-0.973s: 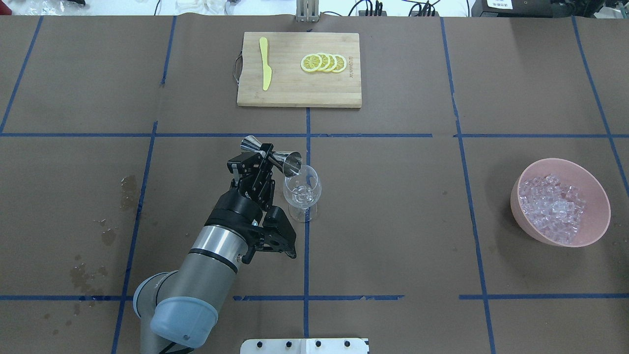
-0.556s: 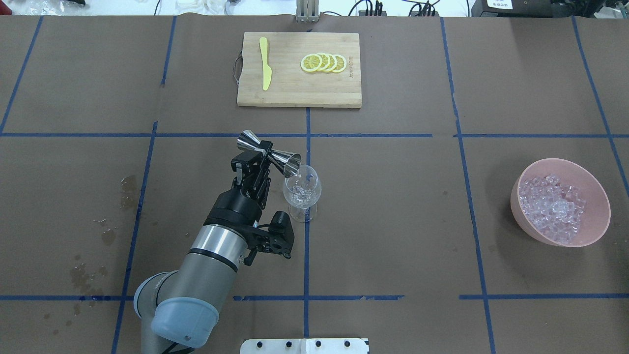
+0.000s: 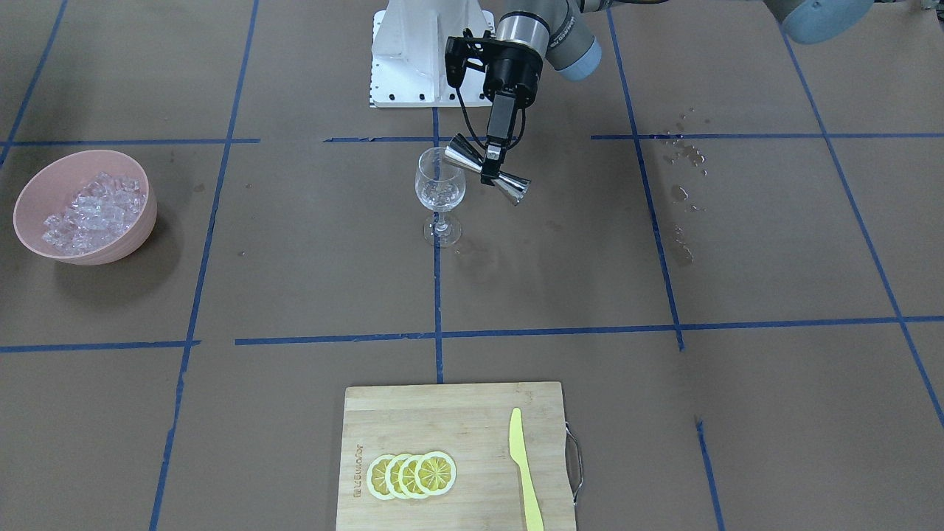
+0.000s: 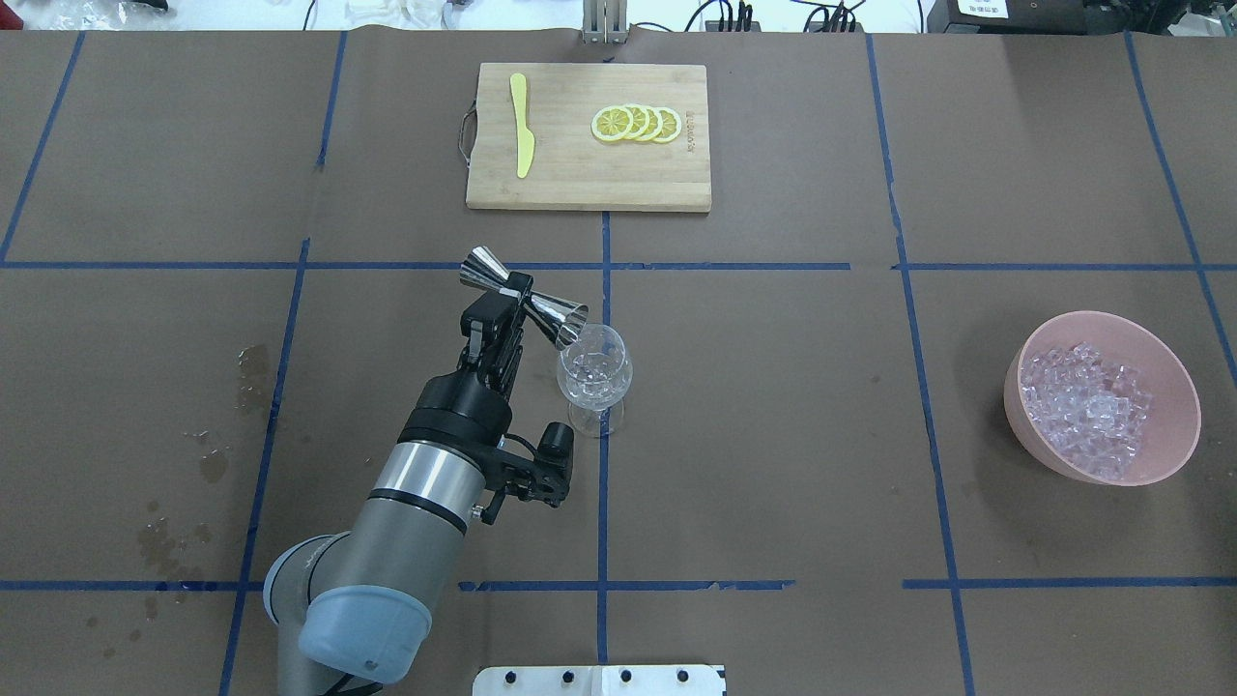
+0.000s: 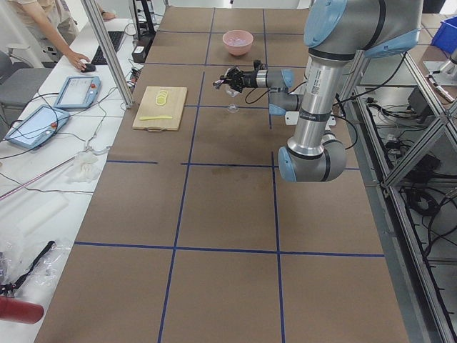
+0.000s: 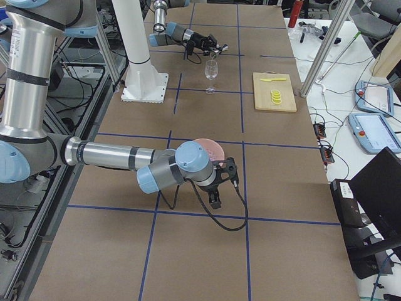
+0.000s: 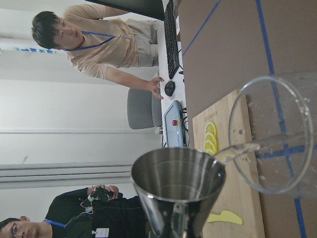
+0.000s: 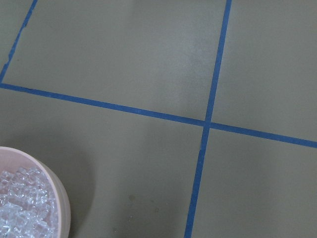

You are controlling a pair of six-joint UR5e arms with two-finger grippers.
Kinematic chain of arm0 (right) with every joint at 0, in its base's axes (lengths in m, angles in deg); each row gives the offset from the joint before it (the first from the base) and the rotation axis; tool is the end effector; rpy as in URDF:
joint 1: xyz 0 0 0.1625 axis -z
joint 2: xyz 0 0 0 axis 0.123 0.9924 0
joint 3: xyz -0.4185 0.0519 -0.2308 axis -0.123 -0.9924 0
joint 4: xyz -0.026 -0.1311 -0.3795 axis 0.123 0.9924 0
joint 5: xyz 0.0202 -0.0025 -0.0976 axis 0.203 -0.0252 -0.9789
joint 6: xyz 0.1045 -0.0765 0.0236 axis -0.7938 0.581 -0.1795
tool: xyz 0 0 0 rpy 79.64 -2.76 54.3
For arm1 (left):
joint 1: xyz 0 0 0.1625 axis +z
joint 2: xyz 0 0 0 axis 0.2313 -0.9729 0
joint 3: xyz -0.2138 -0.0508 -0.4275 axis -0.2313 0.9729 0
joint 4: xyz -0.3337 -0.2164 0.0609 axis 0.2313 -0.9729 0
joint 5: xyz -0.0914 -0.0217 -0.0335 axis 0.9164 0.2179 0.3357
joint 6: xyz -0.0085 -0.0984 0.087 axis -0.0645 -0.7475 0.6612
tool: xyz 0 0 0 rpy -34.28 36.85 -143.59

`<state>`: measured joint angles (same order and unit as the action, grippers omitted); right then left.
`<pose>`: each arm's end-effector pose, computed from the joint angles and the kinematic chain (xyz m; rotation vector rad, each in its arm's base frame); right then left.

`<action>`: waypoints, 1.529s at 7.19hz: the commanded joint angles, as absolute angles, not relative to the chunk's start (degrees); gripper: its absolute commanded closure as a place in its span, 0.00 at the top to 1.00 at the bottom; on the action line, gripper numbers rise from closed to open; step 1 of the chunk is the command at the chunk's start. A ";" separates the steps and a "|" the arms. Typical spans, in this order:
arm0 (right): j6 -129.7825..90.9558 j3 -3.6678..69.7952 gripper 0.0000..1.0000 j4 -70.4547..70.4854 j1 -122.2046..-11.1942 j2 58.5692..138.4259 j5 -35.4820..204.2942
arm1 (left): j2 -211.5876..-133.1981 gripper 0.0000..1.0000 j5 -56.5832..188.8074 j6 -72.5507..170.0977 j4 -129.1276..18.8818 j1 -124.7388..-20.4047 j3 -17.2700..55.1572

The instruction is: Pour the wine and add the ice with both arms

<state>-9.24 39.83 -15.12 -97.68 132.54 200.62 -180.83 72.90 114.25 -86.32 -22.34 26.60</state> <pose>0.0377 -0.3894 0.6944 0.3529 -0.8639 -0.0692 0.5396 -0.3374 0.2561 1.6306 -0.4037 0.8887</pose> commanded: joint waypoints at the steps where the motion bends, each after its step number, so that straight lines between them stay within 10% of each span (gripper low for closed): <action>1: -9.24 39.82 1.00 -15.12 -97.68 132.58 200.60 | -181.01 0.00 72.18 114.83 -86.41 -22.34 26.59; 8: -9.33 39.82 1.00 -15.12 -97.68 132.49 200.69 | -179.17 0.00 72.88 114.04 -98.79 -24.01 27.38; 11: -9.33 39.82 1.00 -15.12 -97.68 132.58 200.78 | -164.37 0.00 78.74 113.16 -119.11 -24.89 27.38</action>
<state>-9.33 39.82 -15.12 -97.68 132.54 200.75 -170.85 75.98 113.26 -109.97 -24.46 27.37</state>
